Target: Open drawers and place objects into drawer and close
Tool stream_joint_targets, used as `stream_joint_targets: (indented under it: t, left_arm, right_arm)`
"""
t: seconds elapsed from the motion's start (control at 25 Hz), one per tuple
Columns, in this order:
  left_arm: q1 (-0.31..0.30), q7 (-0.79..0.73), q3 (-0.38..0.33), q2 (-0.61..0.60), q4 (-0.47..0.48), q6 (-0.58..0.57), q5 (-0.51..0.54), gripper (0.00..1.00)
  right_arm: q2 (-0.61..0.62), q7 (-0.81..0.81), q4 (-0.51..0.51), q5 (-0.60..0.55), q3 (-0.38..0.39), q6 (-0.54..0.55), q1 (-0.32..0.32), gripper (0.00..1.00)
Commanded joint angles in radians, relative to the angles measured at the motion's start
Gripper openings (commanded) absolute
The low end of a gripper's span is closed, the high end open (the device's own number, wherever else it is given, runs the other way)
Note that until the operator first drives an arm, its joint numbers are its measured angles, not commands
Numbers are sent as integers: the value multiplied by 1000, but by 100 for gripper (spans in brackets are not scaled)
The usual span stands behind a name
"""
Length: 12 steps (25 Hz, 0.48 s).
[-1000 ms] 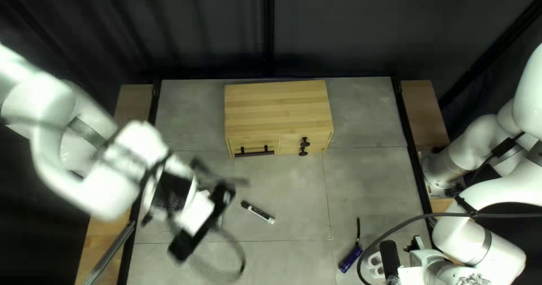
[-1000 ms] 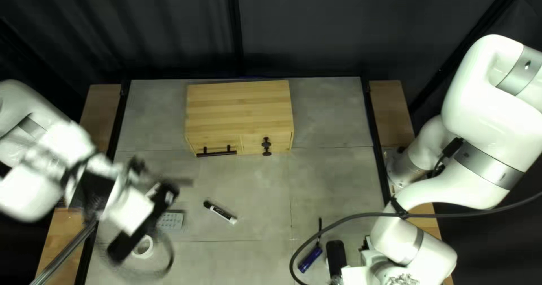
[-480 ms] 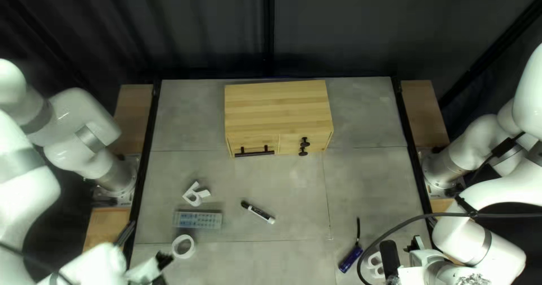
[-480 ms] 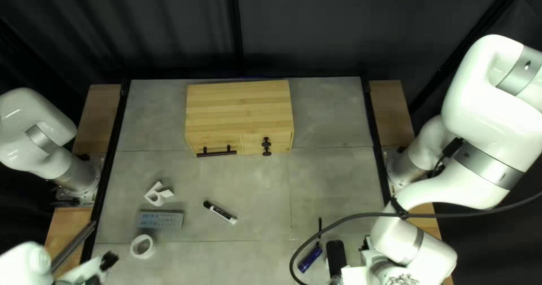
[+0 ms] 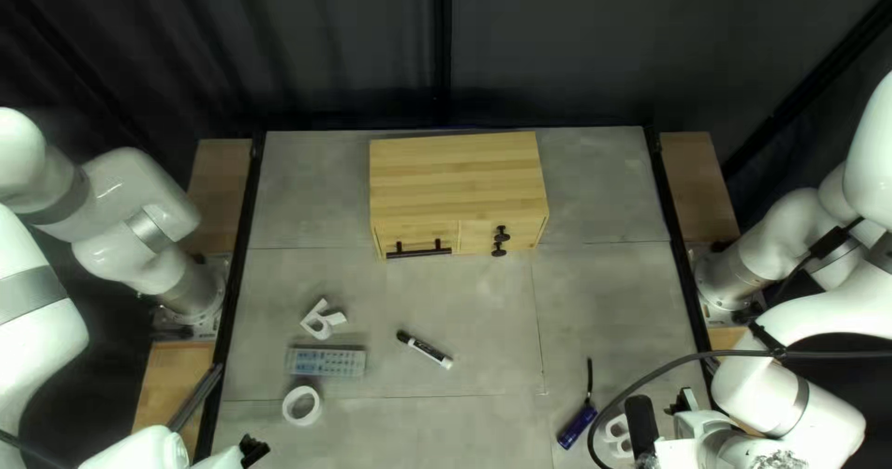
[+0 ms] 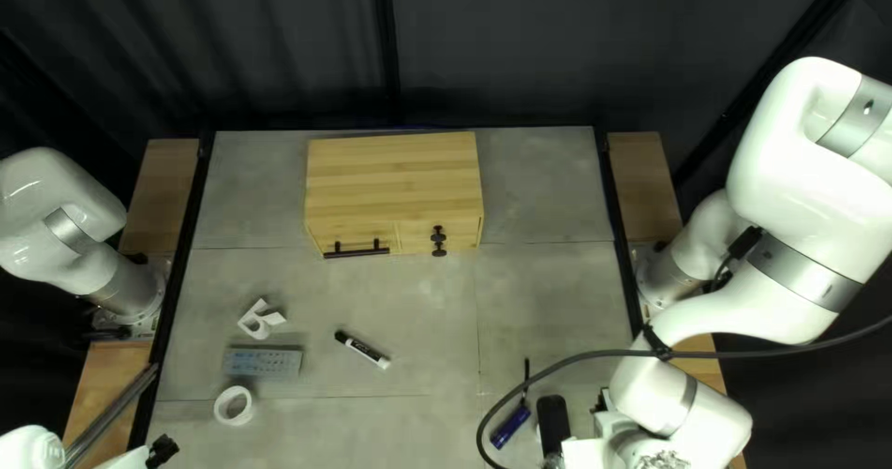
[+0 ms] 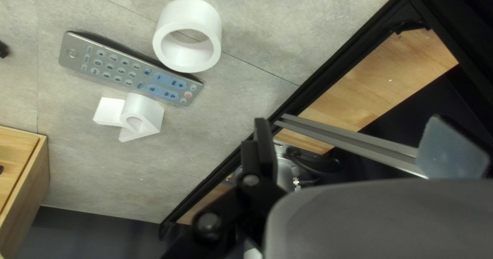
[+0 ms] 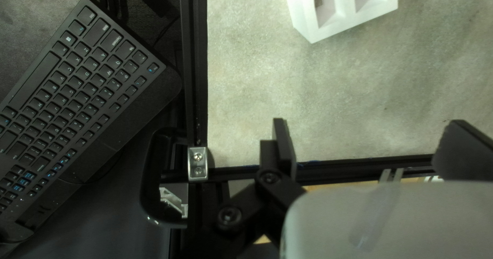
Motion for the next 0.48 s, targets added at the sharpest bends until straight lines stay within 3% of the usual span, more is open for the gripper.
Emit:
stream_joint_targets:
  t: [0.04, 0.12, 0.48]
  left_arm:
    - [0, 0, 0, 0, 0, 0, 0, 100]
    - [0, 0, 0, 0, 0, 0, 0, 100]
    - [0, 0, 0, 0, 0, 0, 0, 100]
  right_arm:
    - [6, 7, -3, -17, 8, -4, 7, 100]
    - [-5, -94, 36, -40, -16, 72, -13, 100]
    - [-76, -488, 104, -132, -147, 214, -112, 100]
